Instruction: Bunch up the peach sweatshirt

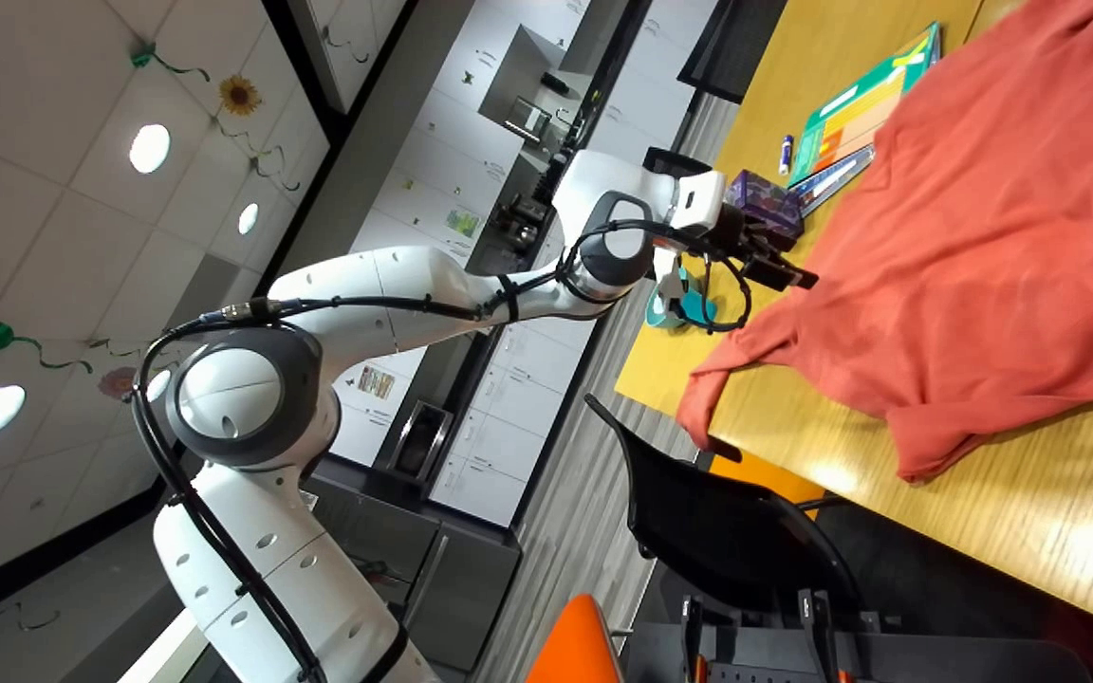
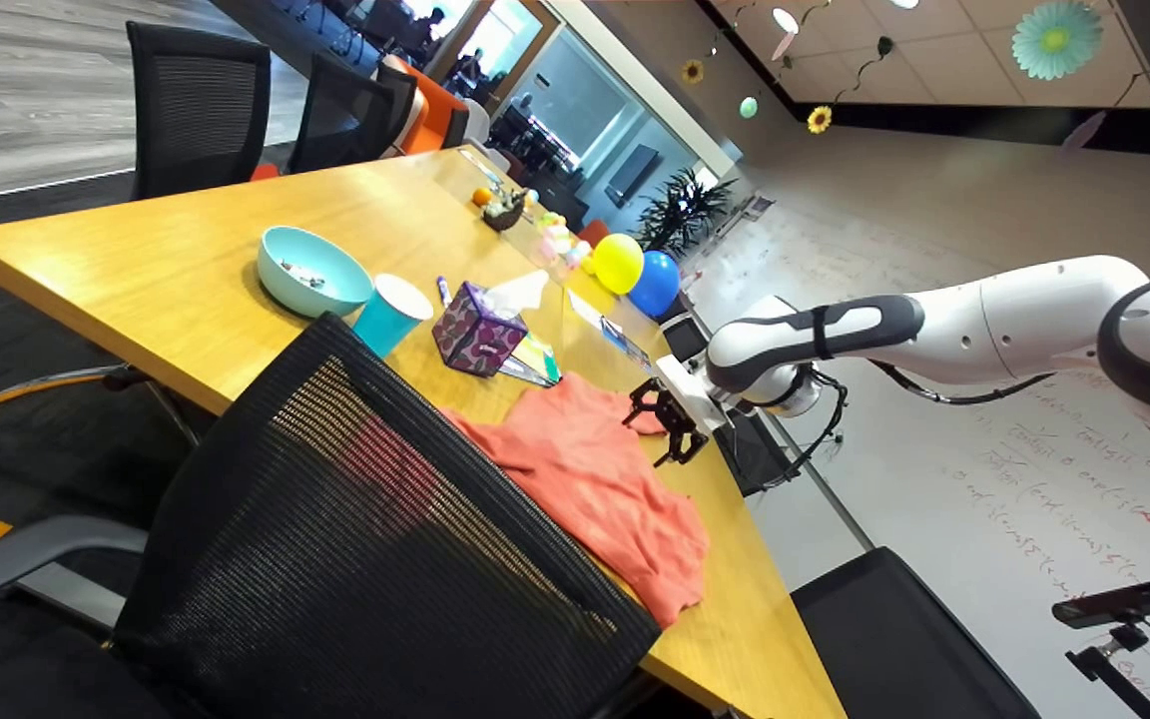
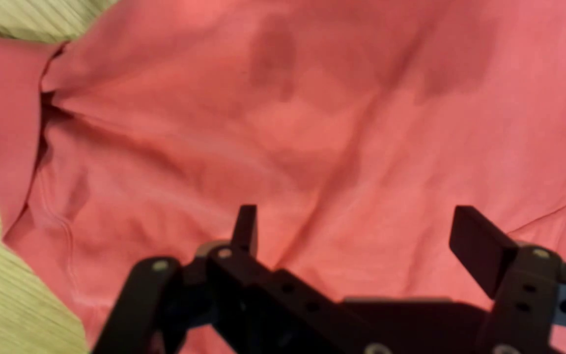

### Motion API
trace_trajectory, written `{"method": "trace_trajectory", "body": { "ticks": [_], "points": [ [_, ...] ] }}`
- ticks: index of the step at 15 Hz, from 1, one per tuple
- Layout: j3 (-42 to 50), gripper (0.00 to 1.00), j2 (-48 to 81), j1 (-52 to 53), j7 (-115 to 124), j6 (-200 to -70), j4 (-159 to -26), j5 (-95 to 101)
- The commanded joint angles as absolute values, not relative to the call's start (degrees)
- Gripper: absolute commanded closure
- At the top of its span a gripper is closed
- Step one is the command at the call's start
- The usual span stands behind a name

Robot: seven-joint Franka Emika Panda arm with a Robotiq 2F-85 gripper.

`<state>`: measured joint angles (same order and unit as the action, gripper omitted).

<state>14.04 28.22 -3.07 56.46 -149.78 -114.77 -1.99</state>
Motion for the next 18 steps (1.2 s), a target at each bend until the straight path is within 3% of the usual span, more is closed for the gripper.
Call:
{"method": "trace_trajectory", "body": {
  "ticks": [1, 10, 18],
  "points": [
    [13.39, 0.0, 32.59, -6.13, 55.62, -145.24, -108.18, -6.66],
    [10.1, 0.0, 43.94, -13.04, 55.22, -144.56, -96.71, -17.86],
    [9.87, 0.0, 51.89, -12.48, 56.94, -145.81, -91.91, -20.1]
  ]
}}
